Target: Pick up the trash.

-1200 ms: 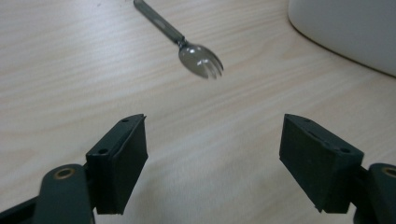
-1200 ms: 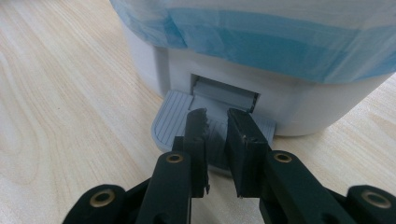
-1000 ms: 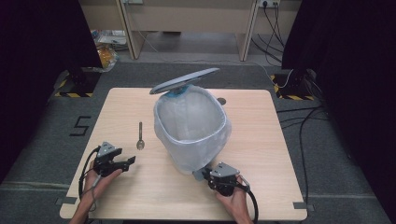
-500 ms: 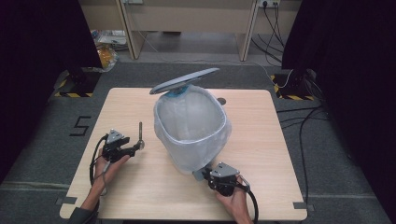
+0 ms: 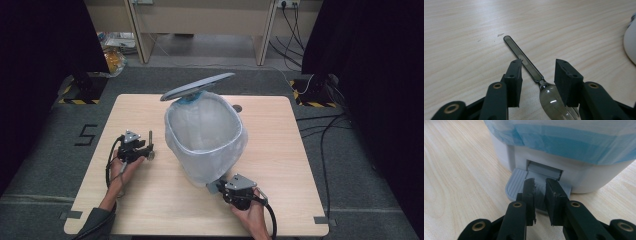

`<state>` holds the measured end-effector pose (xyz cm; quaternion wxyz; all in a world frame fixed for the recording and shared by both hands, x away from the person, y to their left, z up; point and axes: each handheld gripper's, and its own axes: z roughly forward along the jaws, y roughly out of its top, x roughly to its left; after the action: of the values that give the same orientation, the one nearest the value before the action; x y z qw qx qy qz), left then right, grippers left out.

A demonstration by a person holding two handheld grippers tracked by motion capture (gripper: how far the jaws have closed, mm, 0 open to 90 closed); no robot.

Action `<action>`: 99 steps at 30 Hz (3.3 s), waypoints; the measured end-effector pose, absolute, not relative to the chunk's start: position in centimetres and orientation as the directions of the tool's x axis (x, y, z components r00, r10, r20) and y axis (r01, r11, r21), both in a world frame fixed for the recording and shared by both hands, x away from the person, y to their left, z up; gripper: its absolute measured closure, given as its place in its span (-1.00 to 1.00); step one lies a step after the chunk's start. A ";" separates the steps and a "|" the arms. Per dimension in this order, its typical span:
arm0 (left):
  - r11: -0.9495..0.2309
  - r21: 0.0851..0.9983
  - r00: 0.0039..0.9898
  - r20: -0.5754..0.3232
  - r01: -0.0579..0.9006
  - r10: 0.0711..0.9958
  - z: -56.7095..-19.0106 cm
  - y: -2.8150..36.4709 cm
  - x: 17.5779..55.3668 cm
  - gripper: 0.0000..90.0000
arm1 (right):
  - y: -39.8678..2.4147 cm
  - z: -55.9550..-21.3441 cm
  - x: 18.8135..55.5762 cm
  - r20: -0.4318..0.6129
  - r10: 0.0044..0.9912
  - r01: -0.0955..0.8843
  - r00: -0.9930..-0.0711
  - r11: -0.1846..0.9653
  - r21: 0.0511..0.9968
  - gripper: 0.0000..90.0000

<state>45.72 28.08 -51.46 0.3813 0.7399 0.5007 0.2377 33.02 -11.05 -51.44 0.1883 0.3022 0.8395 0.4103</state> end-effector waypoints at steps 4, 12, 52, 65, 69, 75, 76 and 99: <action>-0.208 0.794 0.380 -0.030 0.571 0.925 -51.9 28.0 46.2 0.37 | -11.0 -51.4 33.0 -0.067 0.663 0.354 -0.746 0.480 0.803 0.74; -0.225 0.786 0.383 -0.015 0.575 0.924 -52.2 27.5 46.9 0.54 | -11.1 -51.5 33.0 -0.069 0.662 0.353 -0.746 0.481 0.803 0.74; -0.298 0.795 0.500 -0.008 0.529 0.866 -49.7 28.3 45.2 0.78 | -11.1 -51.5 33.0 -0.070 0.660 0.349 -0.748 0.482 0.804 0.74; -0.268 0.849 0.537 -0.021 0.456 0.843 -46.3 29.6 42.3 0.78 | -11.1 -51.5 33.0 -0.074 0.659 0.346 -0.748 0.484 0.804 0.74; -0.281 0.851 0.553 -0.013 0.443 0.833 -45.3 29.8 41.6 0.78 | -11.1 -51.5 33.0 -0.076 0.659 0.344 -0.748 0.483 0.805 0.74; -0.281 0.860 0.567 -0.011 0.425 0.824 -43.8 30.1 40.4 0.78 | -11.1 -51.5 33.0 -0.077 0.660 0.344 -0.748 0.484 0.804 0.74; -0.286 0.862 0.569 -0.003 0.418 0.822 -43.5 30.1 40.2 0.78 | -11.1 -51.5 33.0 -0.076 0.660 0.345 -0.748 0.484 0.804 0.74; -0.318 0.894 0.632 0.053 0.314 0.773 -37.3 30.6 36.4 0.78 | -11.1 -51.5 33.0 -0.077 0.659 0.344 -0.748 0.485 0.804 0.74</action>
<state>36.42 30.61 -37.28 0.4664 0.7736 0.3515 0.2460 32.96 -11.06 -51.48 0.1918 0.2985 0.8400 0.4104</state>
